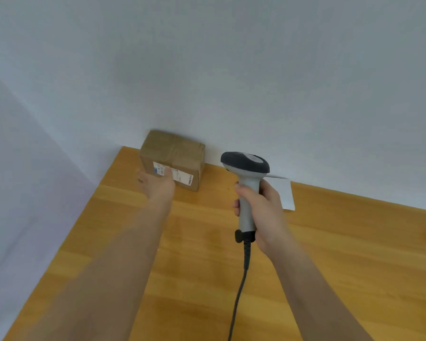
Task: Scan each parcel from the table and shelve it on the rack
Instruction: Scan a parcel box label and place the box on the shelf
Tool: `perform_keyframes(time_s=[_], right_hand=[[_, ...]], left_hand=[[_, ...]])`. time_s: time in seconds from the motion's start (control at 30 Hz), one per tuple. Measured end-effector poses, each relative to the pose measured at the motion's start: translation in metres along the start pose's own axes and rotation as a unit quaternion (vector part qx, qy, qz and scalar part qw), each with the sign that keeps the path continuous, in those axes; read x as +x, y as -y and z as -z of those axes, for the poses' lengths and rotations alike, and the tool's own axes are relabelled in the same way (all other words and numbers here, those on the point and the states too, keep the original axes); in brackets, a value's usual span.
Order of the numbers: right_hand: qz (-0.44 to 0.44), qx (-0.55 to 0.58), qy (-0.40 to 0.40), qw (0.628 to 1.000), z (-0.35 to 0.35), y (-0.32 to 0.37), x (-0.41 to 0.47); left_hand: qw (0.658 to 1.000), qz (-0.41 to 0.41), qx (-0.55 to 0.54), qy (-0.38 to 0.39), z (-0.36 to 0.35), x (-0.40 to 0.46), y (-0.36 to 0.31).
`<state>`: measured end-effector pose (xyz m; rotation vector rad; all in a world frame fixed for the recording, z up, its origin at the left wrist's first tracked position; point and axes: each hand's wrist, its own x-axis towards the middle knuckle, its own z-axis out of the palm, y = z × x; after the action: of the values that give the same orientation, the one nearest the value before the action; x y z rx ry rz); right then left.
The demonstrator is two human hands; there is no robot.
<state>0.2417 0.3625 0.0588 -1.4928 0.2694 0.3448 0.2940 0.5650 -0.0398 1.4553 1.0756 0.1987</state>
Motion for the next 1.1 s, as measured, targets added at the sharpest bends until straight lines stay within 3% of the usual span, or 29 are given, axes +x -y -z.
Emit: perform_keyframes(time_s=[0.23,0.5,0.8,0.93,1.1], right_hand=[[-0.043,0.034,0.016,0.998,-0.032,-0.047,0.086],[-0.087,0.12,0.067,0.987,-0.068,-0.068,0.138],[-0.091,0.103,0.069,0.988,-0.055,-0.048,0.099],[-0.129,0.085,0.063,0.986,-0.032,-0.047,0.068],[-0.189,0.053,0.022,0.98,-0.013,-0.062,0.043]], left_hand=[[0.997,0.048,0.043,-0.052,-0.01,0.089,0.008],[0.998,0.011,0.025,0.064,-0.001,0.127,0.013],[0.991,-0.063,0.094,0.076,0.04,0.093,0.015],[0.984,-0.043,0.155,0.082,0.055,0.072,0.008],[0.984,0.0,0.148,0.095,0.068,0.044,0.028]])
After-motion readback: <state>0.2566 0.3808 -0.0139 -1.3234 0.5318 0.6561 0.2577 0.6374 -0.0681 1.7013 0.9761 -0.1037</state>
